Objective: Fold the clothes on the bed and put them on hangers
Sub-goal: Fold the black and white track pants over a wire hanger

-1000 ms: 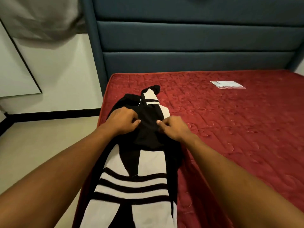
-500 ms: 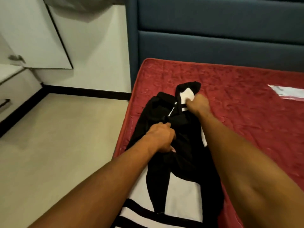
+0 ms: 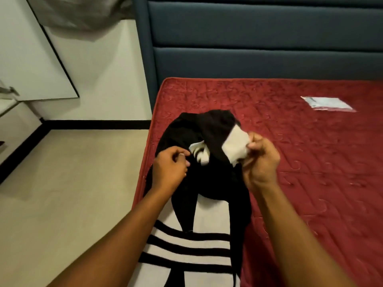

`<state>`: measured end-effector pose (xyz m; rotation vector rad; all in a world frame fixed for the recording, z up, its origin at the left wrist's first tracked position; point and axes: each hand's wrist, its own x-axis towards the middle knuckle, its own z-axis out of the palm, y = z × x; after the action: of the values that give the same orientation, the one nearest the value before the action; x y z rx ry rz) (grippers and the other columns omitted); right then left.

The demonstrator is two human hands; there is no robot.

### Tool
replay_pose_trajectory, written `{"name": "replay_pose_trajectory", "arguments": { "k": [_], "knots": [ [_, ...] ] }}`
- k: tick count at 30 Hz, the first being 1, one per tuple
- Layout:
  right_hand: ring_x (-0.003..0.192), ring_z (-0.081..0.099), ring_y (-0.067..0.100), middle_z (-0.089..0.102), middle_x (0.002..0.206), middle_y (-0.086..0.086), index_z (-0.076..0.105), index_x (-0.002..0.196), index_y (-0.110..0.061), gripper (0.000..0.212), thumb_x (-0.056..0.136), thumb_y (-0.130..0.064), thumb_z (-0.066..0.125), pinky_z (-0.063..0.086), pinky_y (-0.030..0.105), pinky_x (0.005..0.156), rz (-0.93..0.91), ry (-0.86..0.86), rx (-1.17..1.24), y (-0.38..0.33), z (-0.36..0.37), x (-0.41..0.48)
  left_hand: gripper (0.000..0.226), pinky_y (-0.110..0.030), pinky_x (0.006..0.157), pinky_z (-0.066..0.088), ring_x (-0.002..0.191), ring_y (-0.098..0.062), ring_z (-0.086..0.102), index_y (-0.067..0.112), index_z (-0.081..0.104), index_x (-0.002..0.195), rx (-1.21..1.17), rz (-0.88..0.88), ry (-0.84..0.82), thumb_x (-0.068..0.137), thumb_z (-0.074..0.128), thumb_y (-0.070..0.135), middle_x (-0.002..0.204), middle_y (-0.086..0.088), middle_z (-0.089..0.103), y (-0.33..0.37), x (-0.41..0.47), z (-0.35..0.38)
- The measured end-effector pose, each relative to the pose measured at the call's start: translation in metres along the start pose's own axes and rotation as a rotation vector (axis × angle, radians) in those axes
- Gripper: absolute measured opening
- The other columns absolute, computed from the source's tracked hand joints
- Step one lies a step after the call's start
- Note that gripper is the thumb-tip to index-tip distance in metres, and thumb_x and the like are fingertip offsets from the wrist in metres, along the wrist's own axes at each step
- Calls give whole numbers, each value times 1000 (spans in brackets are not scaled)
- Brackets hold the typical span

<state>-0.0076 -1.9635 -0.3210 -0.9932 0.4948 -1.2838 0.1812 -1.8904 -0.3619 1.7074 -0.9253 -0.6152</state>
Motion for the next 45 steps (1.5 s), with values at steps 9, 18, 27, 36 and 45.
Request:
{"name": "replay_pose_trajectory", "arguments": {
  "k": [9,18,27,36,45],
  "knots": [
    [74,70,23,73,83,9,67,105,-7,34,84,-30,81,60,45,73,464,-249,-1122,43,11,-120,23,-49,69,64,68,-28,71,10,66,108,-22,-386,-186,87,74,7,88,-18,73,4,-131,-22],
    [122,54,37,55,131,13,62,125,-20,42,88,-37,69,49,43,96,204,-521,-1833,7,15,-256,19,-17,81,47,99,-12,70,18,79,103,602,191,-435,85,73,15,104,2,78,-1,-264,-66],
    [65,56,7,63,71,-8,60,76,-21,11,80,-19,71,41,24,61,-56,-48,-951,-37,35,-312,49,-50,57,62,72,-38,73,7,60,104,-120,-469,-92,102,50,55,93,-27,71,27,-325,-109],
    [57,53,17,58,61,3,64,54,-20,16,68,-26,59,45,28,53,338,-276,-700,-61,33,-364,20,-32,61,56,64,-27,68,-1,75,97,-203,-559,-156,81,73,12,83,-17,73,18,-365,-108],
    [64,74,27,75,68,5,67,71,-13,33,94,-36,64,63,49,72,380,-300,-1043,-44,29,-378,13,-28,59,33,54,-15,42,16,57,82,234,-637,-676,75,68,16,68,-4,47,8,-401,-167]
  ]
}}
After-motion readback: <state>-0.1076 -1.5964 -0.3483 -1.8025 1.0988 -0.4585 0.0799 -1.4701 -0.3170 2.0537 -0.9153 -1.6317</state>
